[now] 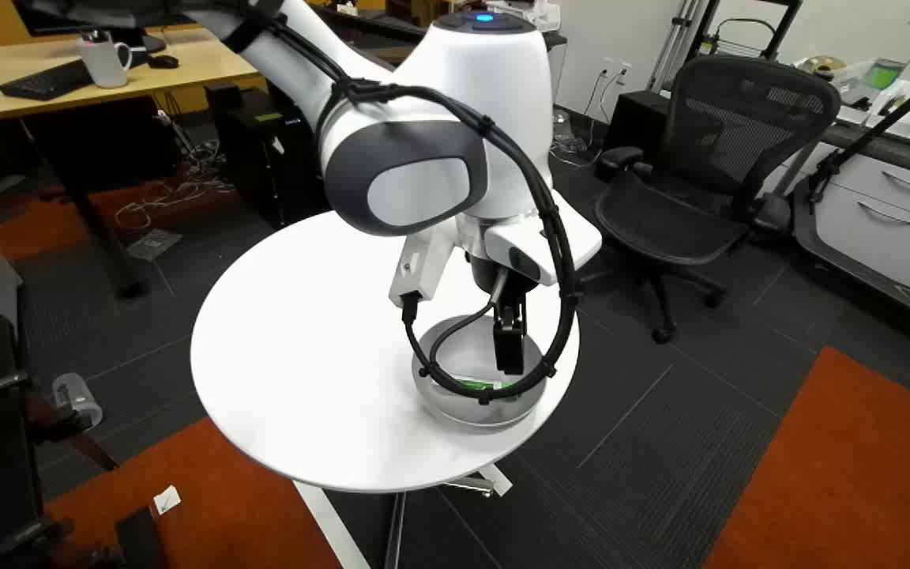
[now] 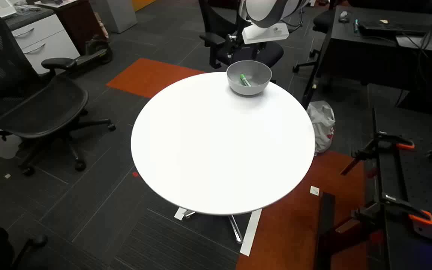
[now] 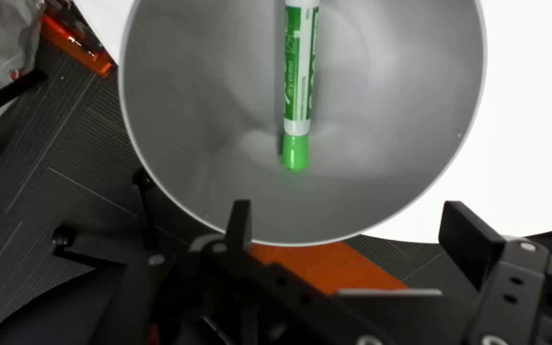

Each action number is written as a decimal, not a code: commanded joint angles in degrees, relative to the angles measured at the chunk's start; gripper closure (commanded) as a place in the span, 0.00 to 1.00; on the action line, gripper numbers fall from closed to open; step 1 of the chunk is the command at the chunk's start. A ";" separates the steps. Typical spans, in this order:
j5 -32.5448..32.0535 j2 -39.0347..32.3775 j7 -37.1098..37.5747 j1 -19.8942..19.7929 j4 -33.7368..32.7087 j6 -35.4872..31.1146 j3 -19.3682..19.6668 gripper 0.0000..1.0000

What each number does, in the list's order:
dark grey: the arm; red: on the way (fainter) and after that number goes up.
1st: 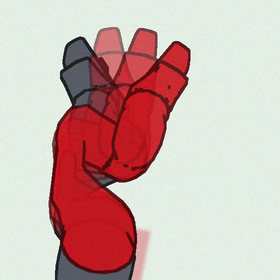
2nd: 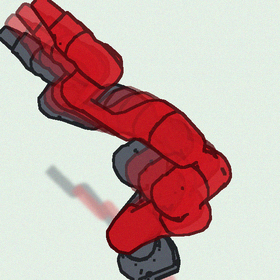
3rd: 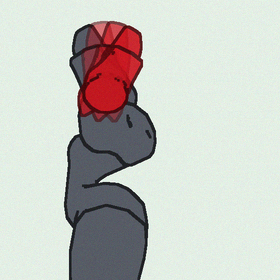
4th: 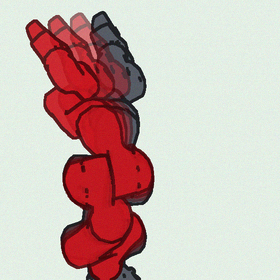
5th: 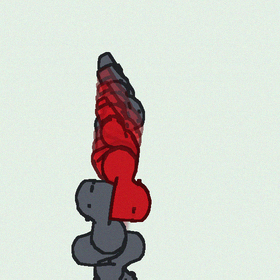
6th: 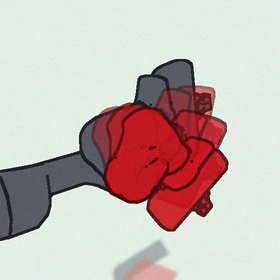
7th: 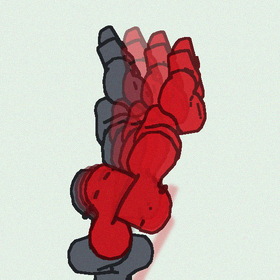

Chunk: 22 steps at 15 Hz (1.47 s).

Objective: Pick the marker from the bowl and put it on the table

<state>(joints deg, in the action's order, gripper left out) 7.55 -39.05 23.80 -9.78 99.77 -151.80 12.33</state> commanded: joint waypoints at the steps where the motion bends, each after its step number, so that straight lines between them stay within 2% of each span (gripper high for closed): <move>1: 0.60 -0.14 -0.44 0.37 -0.18 0.14 0.45 0.00; 15: 0.60 -0.14 -0.44 0.37 -0.19 0.14 0.45 0.00; 22: 0.45 -5.16 1.12 0.67 -3.40 2.59 1.21 0.00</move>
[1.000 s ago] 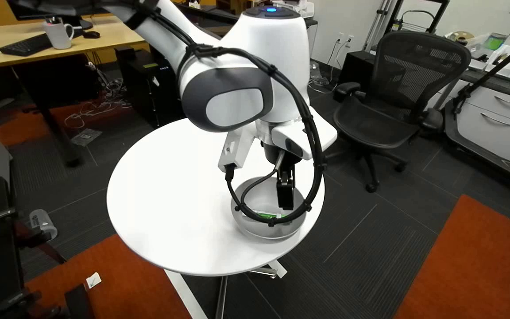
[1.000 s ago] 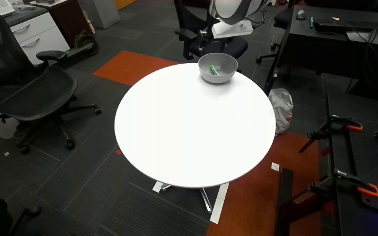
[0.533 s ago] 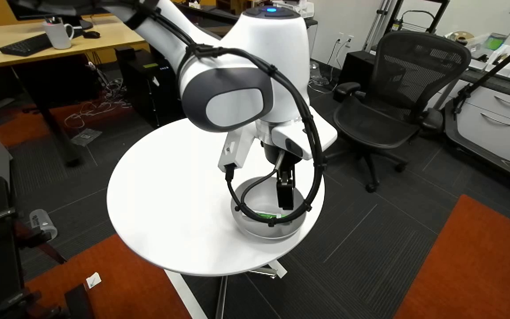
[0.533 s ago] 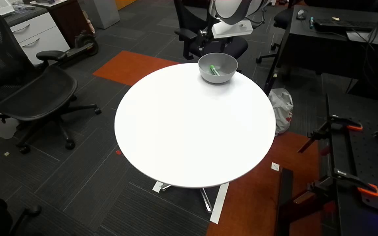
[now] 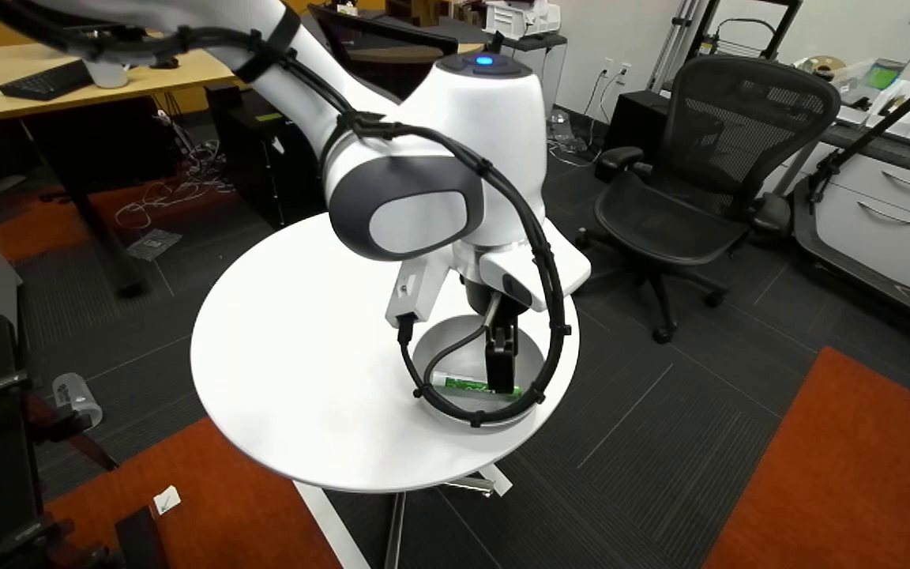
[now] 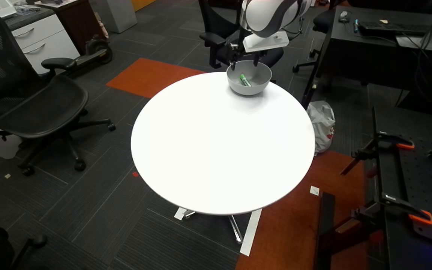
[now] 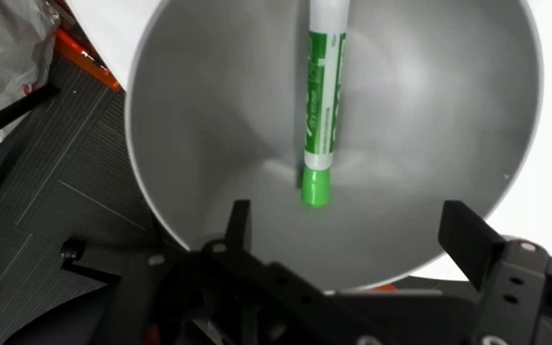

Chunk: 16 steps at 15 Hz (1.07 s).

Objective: Pick the marker from the bowl and put it on the table

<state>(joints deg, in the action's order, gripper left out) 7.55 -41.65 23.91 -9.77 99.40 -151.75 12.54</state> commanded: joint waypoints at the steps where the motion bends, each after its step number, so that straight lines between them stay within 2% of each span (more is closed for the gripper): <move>1: 0.42 -3.25 1.01 0.66 -3.47 2.84 1.07 0.00; 8: -0.25 -7.61 1.44 0.94 -8.15 7.44 1.89 0.00; 9: -0.38 -8.19 1.35 0.94 -8.79 7.83 1.93 0.25; 11: -0.63 -9.20 1.77 1.11 -10.05 8.94 2.26 0.34; 16: -0.45 -10.43 1.71 0.88 -12.00 9.81 2.19 0.72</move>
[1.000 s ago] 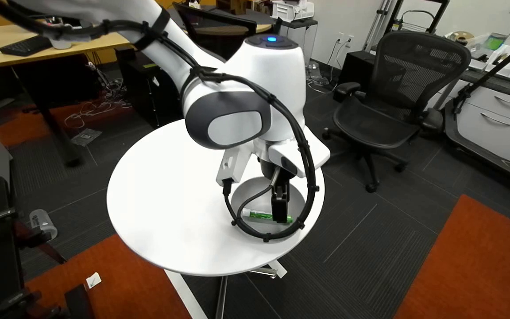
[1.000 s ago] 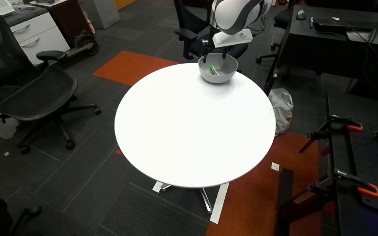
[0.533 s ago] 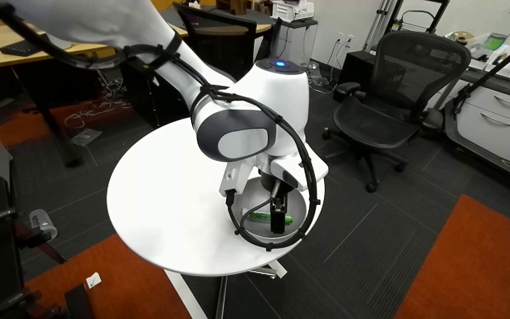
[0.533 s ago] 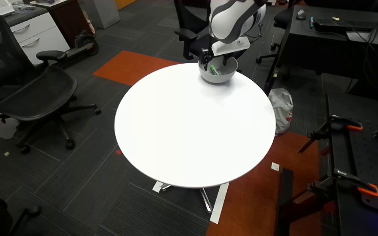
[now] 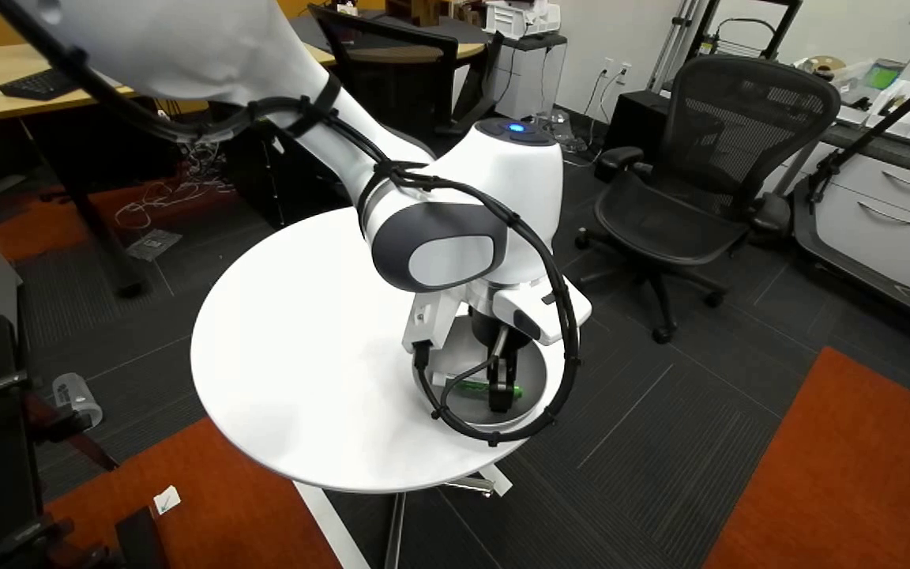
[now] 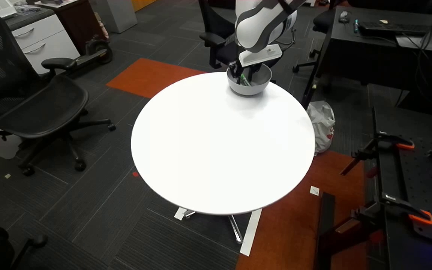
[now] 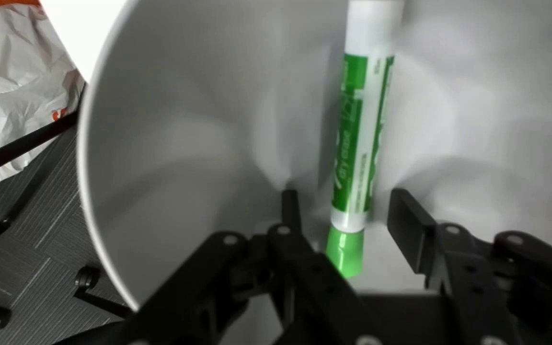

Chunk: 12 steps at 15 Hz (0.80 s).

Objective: Pick the marker from the bowl and put it on the table

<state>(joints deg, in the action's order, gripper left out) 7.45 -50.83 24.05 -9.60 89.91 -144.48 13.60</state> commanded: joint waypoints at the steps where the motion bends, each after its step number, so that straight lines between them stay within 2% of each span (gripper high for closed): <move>1: -0.36 -1.20 1.58 0.72 -2.63 2.53 1.14 0.81; 3: -0.54 -0.63 1.96 1.13 -1.87 1.76 1.53 0.96; 4: -0.71 0.27 2.22 1.54 -0.72 0.93 1.92 1.00; 6: -1.14 2.23 2.77 2.69 1.75 -0.77 2.93 0.95; 12: -4.20 12.32 3.02 9.01 15.09 -11.14 7.24 0.95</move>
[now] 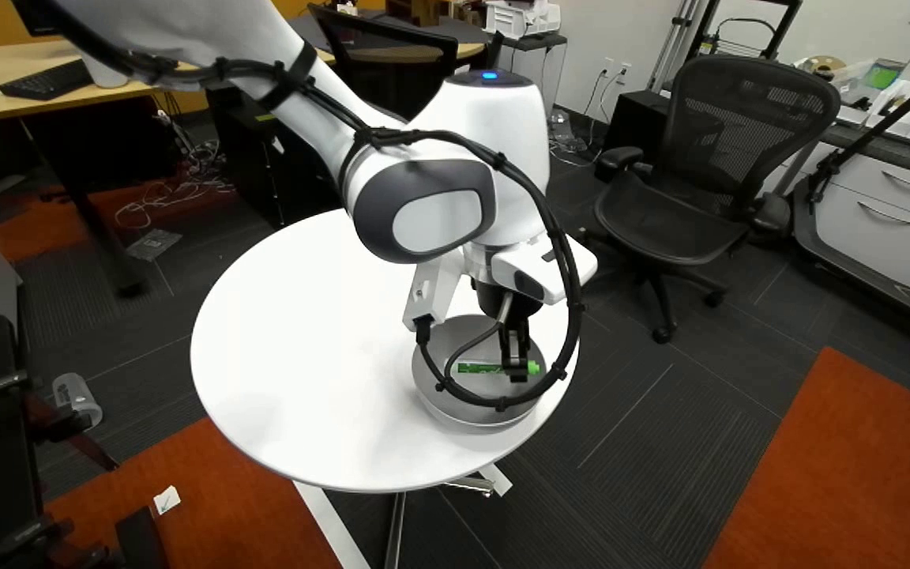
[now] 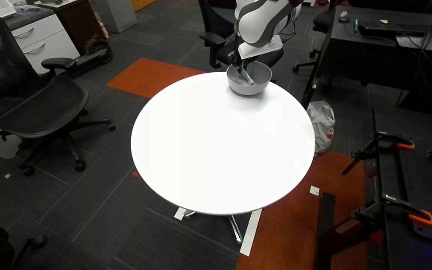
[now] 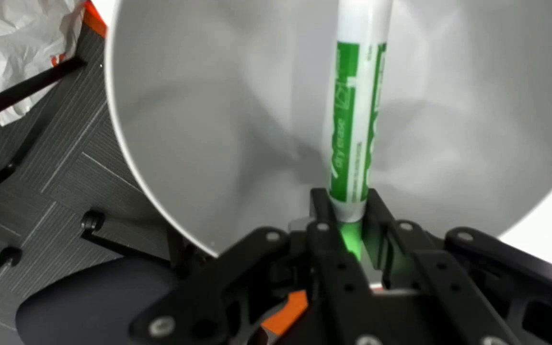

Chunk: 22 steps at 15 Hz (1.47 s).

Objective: Pick the marker from the bowl and put it on the table

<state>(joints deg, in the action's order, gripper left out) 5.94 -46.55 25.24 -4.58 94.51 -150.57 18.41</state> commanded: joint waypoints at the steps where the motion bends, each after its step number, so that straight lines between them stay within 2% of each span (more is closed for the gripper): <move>1: -3.54 9.84 2.35 5.51 12.99 -7.36 3.52 0.95; 6: -9.22 18.11 6.98 16.12 24.96 -17.82 12.04 0.95; 9: -12.73 20.82 8.16 22.69 29.17 -19.97 16.58 0.95; 11: -13.95 21.63 8.22 25.67 31.03 -19.90 17.27 0.95; 17: -18.62 21.16 5.84 31.41 34.36 -15.27 15.59 0.95; 22: -22.97 22.22 -0.45 28.15 35.89 -10.90 9.25 0.95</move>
<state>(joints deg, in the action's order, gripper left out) -14.66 -26.84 29.02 26.07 129.03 -164.77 30.83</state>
